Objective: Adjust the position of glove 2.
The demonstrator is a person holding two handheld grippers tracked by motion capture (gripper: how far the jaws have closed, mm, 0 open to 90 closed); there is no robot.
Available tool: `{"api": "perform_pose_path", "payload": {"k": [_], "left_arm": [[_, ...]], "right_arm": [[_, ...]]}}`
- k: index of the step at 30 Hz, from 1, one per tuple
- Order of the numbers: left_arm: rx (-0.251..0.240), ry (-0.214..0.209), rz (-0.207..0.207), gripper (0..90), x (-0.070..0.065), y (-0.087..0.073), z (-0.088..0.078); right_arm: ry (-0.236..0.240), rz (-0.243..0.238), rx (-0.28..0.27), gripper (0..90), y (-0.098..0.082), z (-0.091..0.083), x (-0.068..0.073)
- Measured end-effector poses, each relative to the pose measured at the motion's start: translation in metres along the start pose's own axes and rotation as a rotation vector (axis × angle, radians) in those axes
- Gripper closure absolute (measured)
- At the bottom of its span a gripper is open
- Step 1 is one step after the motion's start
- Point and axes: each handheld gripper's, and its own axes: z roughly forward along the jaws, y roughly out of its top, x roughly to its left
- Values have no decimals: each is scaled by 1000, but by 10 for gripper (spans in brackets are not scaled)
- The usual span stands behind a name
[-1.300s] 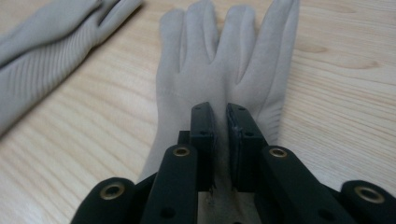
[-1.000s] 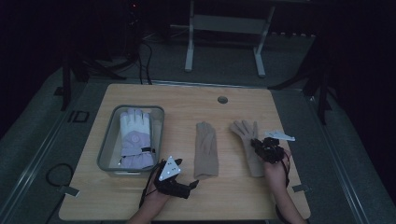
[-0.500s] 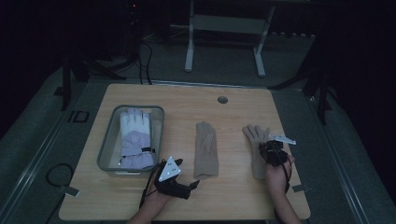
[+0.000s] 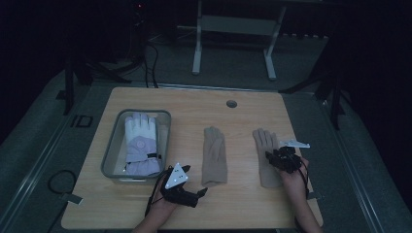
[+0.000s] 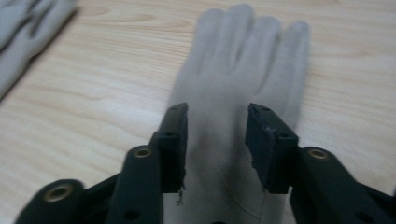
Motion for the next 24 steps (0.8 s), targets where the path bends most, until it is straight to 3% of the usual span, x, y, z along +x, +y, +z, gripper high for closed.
{"api": "perform_pose_path", "payload": {"k": [3,7,12,15,18,21,24], "left_arm": [[-4,3,-8,13,1,0,-1],[-5,4,-5,13,0,0,0],[-2,4,-6,13,1,-1,0],[-1,6,-5,13,1,-1,0],[-1,5,-3,13,0,0,0],[-4,3,-2,13,0,0,0],[-8,5,-1,13,0,0,0]], "right_arm": [[21,-81,7,569,0,1,0],[2,-109,26,546,-4,5,-1],[23,-106,-19,598,-13,11,-3],[18,-83,-41,698,-16,10,-3],[-25,-76,-42,797,-17,10,0],[-82,-54,-44,819,-16,9,9],[-99,-8,-58,822,-9,3,18]]}}
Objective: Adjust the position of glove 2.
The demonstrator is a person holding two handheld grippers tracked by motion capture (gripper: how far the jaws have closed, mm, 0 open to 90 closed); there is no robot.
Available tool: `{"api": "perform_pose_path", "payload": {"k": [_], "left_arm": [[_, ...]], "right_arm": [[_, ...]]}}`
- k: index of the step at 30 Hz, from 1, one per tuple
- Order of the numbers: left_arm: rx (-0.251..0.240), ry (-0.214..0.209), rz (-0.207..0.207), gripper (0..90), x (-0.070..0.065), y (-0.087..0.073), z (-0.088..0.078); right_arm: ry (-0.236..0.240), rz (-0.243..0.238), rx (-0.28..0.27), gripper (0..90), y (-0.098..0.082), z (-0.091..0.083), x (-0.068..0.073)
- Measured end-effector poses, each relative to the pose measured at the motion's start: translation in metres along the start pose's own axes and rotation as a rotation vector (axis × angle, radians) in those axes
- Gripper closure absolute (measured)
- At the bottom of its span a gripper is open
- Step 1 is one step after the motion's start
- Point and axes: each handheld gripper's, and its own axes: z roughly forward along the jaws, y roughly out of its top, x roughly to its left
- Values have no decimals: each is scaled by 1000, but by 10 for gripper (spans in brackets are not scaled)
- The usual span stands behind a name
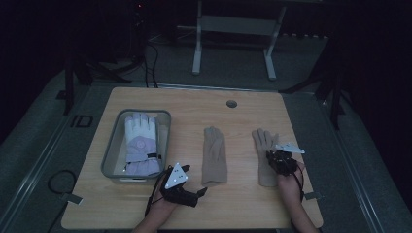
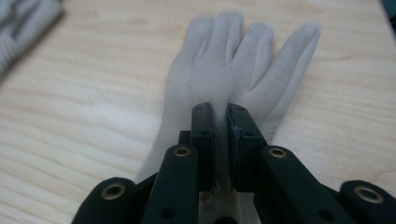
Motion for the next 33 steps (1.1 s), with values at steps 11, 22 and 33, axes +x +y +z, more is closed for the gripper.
{"api": "perform_pose_path", "payload": {"k": [11,22,33], "left_arm": [[-10,7,5,13,-1,1,-3],[-21,16,14,13,0,3,-7],[-33,10,28,13,2,3,-9]], "right_arm": [[-3,63,-68,821,37,-29,37],[53,112,-94,821,67,-32,91],[110,92,-57,819,73,-15,148]]}}
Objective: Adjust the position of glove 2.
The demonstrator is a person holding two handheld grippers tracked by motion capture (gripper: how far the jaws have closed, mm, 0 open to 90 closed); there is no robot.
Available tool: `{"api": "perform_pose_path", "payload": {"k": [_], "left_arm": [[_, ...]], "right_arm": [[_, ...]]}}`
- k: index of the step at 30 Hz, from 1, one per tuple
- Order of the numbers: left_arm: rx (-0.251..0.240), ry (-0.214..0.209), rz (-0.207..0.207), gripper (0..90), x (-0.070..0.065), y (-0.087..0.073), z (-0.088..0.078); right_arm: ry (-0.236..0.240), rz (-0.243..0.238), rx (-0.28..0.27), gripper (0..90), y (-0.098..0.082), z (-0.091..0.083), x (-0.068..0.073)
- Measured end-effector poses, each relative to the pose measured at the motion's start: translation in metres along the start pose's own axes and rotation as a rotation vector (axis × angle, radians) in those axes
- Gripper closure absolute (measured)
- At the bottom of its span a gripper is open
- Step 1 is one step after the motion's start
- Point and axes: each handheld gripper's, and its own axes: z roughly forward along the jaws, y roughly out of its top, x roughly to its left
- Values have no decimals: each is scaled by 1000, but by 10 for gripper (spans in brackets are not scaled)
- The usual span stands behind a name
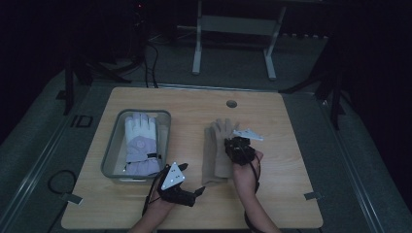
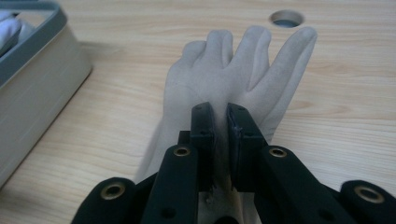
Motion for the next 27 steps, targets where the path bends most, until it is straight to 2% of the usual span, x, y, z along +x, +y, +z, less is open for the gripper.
{"api": "perform_pose_path", "payload": {"k": [2,9,11,16,23,25,27], "left_arm": [[-1,-3,1,14,0,0,-1],[-1,-4,11,14,-1,0,0],[3,1,32,14,-3,0,1],[4,-7,25,13,-3,-1,3],[-17,-15,26,13,-5,-1,3],[-21,-22,24,13,-5,-1,3],[-22,-35,14,14,-5,-2,4]], "right_arm": [[8,-11,13,819,-2,8,10],[7,-7,42,817,-8,23,22],[12,-3,59,815,-14,30,24],[23,22,96,807,-25,40,25],[-15,-13,99,774,-36,51,27],[-13,-25,100,759,-38,52,26],[1,-17,100,732,-38,52,25]]}}
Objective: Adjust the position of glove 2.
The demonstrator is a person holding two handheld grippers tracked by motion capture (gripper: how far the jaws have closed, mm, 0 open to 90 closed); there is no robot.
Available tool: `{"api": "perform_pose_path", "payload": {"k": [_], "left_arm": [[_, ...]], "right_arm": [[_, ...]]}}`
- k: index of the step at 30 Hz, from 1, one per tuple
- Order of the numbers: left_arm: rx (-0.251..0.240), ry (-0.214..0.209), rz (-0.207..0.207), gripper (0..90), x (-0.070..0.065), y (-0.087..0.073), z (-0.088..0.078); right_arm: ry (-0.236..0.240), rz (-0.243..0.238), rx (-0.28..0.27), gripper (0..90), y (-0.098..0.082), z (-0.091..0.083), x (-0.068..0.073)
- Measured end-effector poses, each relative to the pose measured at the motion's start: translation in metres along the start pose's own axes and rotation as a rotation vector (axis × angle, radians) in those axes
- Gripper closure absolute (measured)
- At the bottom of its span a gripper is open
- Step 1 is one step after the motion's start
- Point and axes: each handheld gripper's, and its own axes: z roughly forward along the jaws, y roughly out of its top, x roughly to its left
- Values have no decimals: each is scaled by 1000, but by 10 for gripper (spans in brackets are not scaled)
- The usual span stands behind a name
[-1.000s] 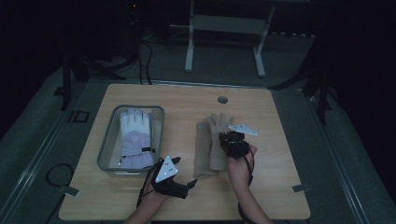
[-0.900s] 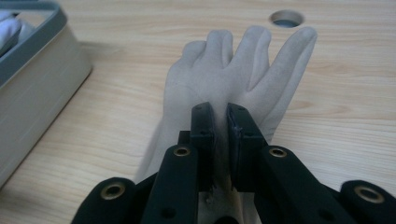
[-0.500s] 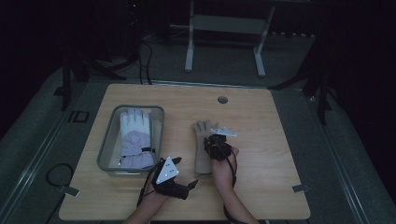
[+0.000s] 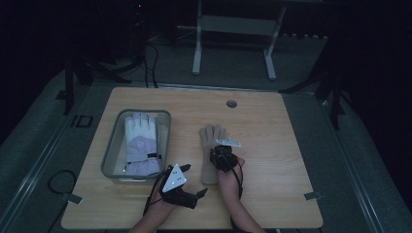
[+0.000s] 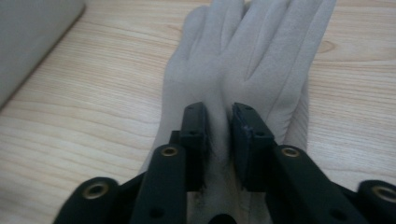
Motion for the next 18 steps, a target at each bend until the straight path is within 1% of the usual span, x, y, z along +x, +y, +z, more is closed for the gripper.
{"api": "perform_pose_path", "payload": {"k": [1,2,4,5,6,7,8,10,12,13,14,15,16,17,18], "left_arm": [[4,-8,-3,14,0,0,1],[9,-16,-4,14,0,0,1],[13,-6,10,14,0,0,2],[9,-7,14,14,0,0,3],[5,-8,14,14,0,-1,3],[12,-6,14,14,1,0,4],[14,-7,7,17,1,0,4],[26,2,-3,18,1,0,5],[32,14,-9,26,0,1,5],[29,26,-6,28,-1,1,5],[25,31,-1,29,-2,1,5],[25,15,-4,29,-2,1,6],[26,10,-6,29,-3,1,6],[30,0,-7,29,-3,2,7],[34,-20,-8,29,-4,2,8]], "right_arm": [[10,-2,0,701,1,-1,-1],[19,-14,-6,662,1,-2,-2],[66,-7,-30,539,4,-7,-5],[97,-19,-30,457,5,-9,-7],[121,-44,-25,391,7,-10,-9],[127,-61,-29,354,9,-12,-12],[138,-69,-41,299,9,-14,-15],[177,-102,-34,162,11,-17,-23],[234,-119,-38,132,11,-21,-31],[231,-149,-28,136,11,-22,-35],[229,-176,-7,134,11,-23,-39],[259,-187,0,141,10,-24,-44],[287,-200,-10,153,9,-26,-49],[290,-222,-18,152,9,-26,-52],[280,-251,-22,149,8,-27,-56]]}}
